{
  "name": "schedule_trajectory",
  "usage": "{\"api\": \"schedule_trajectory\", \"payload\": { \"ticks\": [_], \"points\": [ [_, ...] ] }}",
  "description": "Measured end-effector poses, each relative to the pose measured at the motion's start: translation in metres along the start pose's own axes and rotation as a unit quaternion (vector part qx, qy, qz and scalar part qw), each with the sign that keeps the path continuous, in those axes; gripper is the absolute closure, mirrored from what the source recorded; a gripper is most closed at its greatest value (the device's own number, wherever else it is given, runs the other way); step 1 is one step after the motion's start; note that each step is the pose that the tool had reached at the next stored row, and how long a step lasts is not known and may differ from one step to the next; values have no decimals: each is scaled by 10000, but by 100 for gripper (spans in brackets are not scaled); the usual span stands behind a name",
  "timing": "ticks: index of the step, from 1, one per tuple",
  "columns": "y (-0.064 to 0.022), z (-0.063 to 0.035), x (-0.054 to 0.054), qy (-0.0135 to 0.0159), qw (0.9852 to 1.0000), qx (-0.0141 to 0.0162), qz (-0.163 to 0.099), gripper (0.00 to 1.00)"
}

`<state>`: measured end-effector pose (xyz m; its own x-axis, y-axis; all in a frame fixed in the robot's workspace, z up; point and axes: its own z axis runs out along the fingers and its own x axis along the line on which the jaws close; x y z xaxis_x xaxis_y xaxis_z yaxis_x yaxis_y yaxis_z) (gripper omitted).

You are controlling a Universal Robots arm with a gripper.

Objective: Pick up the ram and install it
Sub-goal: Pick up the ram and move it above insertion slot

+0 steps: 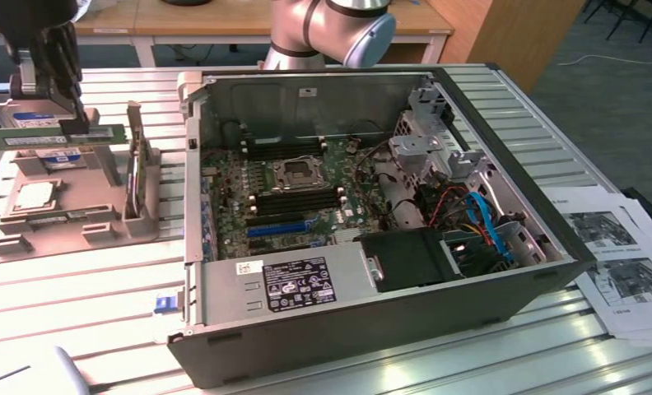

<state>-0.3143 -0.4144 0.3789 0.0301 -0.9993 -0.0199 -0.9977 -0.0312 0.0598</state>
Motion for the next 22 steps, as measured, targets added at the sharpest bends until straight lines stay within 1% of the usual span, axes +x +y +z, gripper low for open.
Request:
{"api": "schedule_trajectory", "payload": {
  "ticks": [8,10,13,18,22],
  "points": [
    [-136,-8,8,0,10000,-2,0,88],
    [-158,-9,9,0,10000,-2,0,88],
    [-159,-11,9,0,10000,-5,1,88],
    [-163,-49,9,-1,10000,-16,0,88],
    [-163,-49,9,-1,10000,-16,0,88]
  ]
}}
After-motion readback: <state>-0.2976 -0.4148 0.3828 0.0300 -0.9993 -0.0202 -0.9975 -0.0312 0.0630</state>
